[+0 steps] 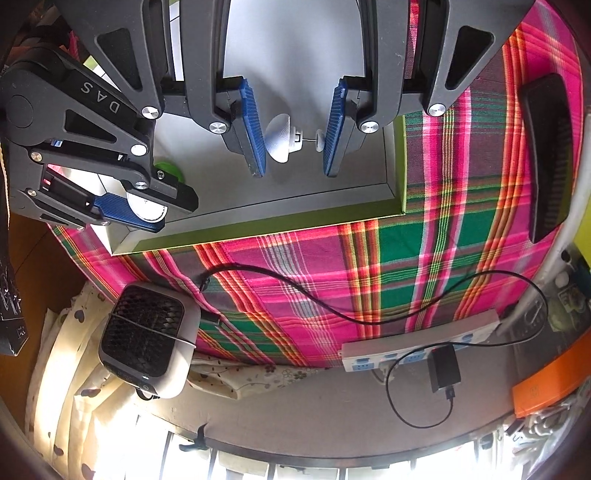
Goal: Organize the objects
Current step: 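Carry the spool and knob into the box and open both tools, then withdraw both open tools from the box back toward the walnuts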
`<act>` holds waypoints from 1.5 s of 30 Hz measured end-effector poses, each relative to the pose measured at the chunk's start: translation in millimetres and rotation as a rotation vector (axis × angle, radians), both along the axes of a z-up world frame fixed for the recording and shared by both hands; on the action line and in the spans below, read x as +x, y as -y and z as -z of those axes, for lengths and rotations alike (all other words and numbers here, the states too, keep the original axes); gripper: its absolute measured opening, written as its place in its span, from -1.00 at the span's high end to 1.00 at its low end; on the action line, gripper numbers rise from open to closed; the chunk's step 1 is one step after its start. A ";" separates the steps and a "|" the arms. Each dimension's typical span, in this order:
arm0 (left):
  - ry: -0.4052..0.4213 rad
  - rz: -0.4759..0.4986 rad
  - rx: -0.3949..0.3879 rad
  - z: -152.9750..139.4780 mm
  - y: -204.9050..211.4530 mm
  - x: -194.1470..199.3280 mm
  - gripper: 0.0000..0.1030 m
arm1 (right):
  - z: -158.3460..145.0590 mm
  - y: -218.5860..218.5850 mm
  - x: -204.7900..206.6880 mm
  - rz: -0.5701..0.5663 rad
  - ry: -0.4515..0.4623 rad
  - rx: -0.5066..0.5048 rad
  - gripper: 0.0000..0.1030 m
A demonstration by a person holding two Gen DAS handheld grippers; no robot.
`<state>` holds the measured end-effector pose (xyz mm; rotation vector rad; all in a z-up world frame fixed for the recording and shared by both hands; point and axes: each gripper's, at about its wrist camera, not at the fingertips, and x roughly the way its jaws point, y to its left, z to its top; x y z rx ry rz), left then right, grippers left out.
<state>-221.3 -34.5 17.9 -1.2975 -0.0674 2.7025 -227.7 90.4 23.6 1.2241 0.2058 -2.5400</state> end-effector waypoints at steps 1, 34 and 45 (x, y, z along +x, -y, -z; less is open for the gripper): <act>-0.001 -0.002 0.003 0.3 -0.1 0.1 0.40 | 0.0 0.1 0.6 0.004 -0.005 0.004 0.31; -0.091 -0.056 0.048 -27.8 24.6 66.9 0.15 | -22.7 -30.9 56.7 0.091 -0.063 -0.073 -0.19; -0.119 -0.051 0.104 -27.6 39.9 111.5 0.15 | -29.7 -52.6 97.2 0.116 -0.096 -0.090 -0.19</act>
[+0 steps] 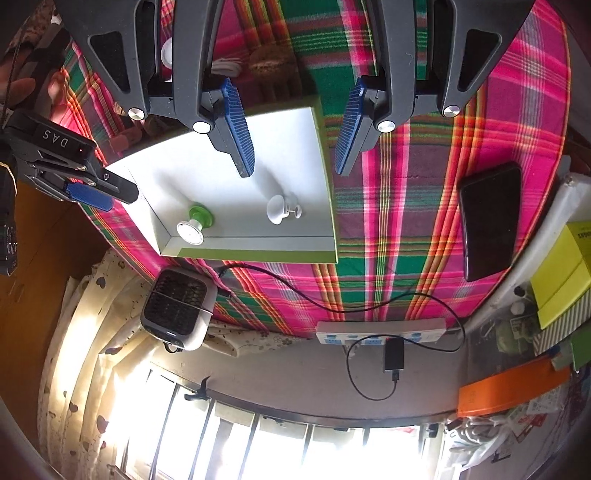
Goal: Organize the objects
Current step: 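Withdraw both open tools from the box back toward the walnuts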
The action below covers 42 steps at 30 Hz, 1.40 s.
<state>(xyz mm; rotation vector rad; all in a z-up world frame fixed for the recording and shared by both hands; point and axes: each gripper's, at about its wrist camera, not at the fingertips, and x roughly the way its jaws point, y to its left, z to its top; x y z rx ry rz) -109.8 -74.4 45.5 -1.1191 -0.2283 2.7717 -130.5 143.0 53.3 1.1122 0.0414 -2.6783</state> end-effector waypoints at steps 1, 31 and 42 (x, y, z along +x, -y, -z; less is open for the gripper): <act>0.003 0.000 0.002 1.4 0.7 3.9 0.15 | -1.0 -2.2 4.0 -0.002 -0.005 -0.003 -0.19; 0.065 0.058 -0.009 34.9 -12.1 45.8 0.15 | 33.9 -14.9 71.5 -0.075 0.028 -0.008 -0.19; 0.092 0.056 -0.022 40.5 -17.4 35.5 0.15 | 42.3 -9.4 63.5 -0.068 0.071 0.014 -0.19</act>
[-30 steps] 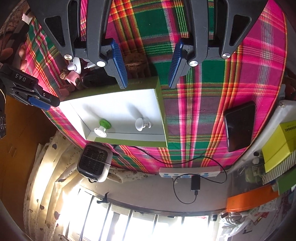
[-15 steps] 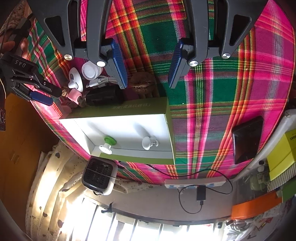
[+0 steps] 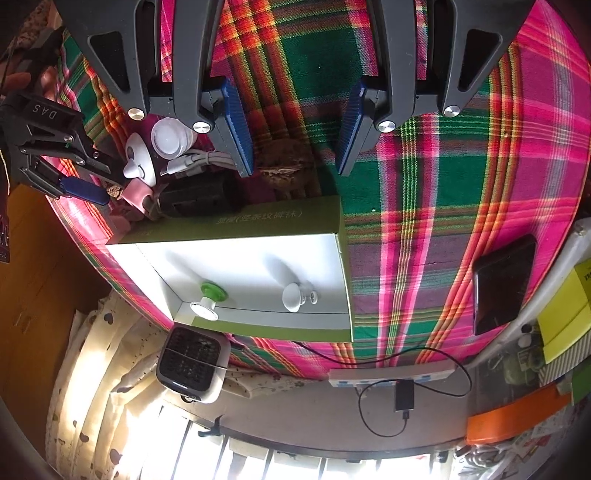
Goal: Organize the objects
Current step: 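Grasp a walnut with the right tool while the left tool grasps another walnut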
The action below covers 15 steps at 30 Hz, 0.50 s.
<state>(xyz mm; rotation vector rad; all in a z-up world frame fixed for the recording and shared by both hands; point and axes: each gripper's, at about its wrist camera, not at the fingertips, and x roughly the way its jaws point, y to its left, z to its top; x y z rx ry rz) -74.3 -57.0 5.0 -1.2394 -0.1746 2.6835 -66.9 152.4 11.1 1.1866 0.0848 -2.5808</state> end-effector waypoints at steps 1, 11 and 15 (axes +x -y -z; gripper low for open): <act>0.000 -0.001 -0.006 -0.1 -0.8 -0.6 0.15 | 0.7 0.1 -1.1 0.002 0.005 0.003 -0.19; 0.000 0.003 -0.025 -0.3 -3.5 -2.3 0.15 | 3.8 3.1 -3.6 0.008 0.024 0.033 -0.19; -0.002 0.000 -0.038 -0.2 -4.3 -3.1 0.15 | 3.4 3.4 -3.5 0.004 0.021 0.038 -0.06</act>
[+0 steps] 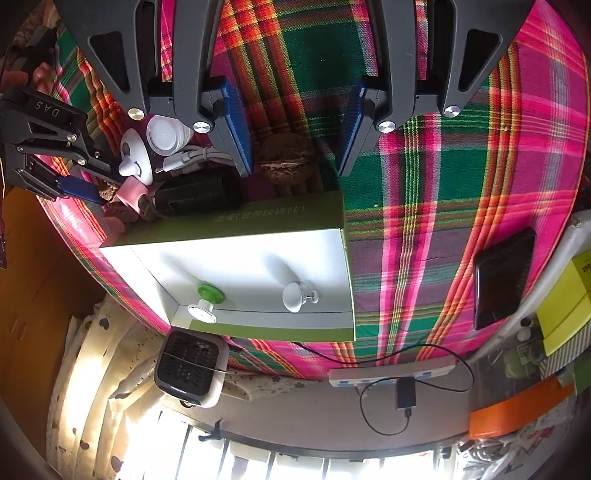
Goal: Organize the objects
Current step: 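Grasp a walnut with the right tool while the left tool grasps another walnut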
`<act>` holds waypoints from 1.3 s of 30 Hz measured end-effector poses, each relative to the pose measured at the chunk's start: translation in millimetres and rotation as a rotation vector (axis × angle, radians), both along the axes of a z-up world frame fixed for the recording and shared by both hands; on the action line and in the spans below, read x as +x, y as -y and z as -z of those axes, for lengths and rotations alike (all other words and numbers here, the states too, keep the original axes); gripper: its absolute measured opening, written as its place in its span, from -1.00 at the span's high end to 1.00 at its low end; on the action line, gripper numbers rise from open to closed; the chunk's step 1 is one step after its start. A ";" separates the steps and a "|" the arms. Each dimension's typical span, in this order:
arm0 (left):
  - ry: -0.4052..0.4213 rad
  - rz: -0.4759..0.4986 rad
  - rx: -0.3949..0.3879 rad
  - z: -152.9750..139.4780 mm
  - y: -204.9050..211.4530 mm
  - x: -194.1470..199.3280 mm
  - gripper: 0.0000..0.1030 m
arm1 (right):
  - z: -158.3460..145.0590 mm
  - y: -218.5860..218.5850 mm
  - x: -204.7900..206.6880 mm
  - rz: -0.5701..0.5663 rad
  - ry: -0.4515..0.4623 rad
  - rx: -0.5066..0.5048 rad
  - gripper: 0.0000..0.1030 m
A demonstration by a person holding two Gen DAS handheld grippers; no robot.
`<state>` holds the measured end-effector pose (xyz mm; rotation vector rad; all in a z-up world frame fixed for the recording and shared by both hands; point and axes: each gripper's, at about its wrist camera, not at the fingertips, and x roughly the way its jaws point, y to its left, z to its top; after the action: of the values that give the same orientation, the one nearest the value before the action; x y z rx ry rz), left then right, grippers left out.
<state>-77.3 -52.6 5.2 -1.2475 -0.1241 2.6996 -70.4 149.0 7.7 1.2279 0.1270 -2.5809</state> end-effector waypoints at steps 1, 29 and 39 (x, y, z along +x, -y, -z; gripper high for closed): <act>0.000 -0.001 -0.003 0.0 -0.2 -0.3 0.15 | 0.0 0.5 0.2 0.001 -0.003 0.008 0.02; 0.000 0.000 -0.005 0.2 0.1 -0.4 0.45 | -1.6 1.7 -0.1 0.000 -0.008 0.017 0.37; 0.000 0.000 -0.004 0.3 0.3 -0.6 0.45 | -1.9 2.1 0.3 0.001 -0.008 0.018 0.37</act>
<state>-77.9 -52.9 4.9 -1.2491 -0.1187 2.7009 -70.1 146.9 9.6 1.2235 0.1516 -2.5911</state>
